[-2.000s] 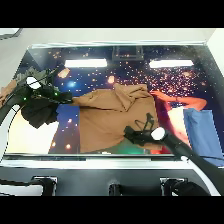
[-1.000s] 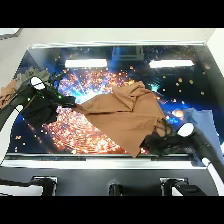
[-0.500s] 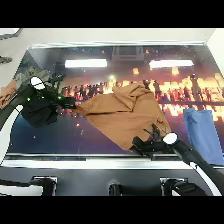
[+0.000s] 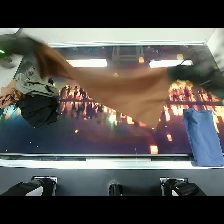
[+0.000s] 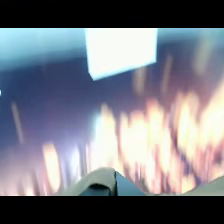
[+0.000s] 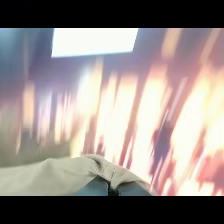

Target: Fold the shirts.

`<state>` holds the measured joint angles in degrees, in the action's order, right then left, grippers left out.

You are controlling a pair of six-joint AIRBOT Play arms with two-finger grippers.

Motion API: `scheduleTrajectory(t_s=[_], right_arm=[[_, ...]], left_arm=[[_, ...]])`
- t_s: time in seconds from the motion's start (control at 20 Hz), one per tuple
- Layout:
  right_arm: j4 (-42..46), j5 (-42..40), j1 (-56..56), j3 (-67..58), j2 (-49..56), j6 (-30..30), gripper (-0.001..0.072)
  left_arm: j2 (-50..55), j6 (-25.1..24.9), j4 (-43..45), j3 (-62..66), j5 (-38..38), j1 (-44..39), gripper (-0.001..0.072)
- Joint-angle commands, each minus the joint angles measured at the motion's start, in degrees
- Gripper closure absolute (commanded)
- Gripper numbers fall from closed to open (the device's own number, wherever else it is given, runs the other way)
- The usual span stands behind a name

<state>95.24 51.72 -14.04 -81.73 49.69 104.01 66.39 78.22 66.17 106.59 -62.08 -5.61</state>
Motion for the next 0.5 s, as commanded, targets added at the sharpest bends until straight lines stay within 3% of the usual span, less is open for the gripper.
scheduleTrajectory(t_s=[0.0, 0.1, 0.45], right_arm=[[12.26, 0.68, -0.09, -20.26, -3.41, 2.99, 0.0665], [11.34, 0.61, -0.09, -23.37, -5.44, 3.02, 0.0665], [9.92, 1.60, -0.09, -23.61, -7.85, 5.40, 0.0665]], left_arm=[[-10.93, 0.31, -0.28, 11.65, 14.01, -0.68, 0.0680], [-15.72, 0.33, -0.55, 11.61, 18.45, -0.66, 0.0681], [-16.87, 1.73, 0.44, 11.61, 18.69, -0.52, 0.0681]])
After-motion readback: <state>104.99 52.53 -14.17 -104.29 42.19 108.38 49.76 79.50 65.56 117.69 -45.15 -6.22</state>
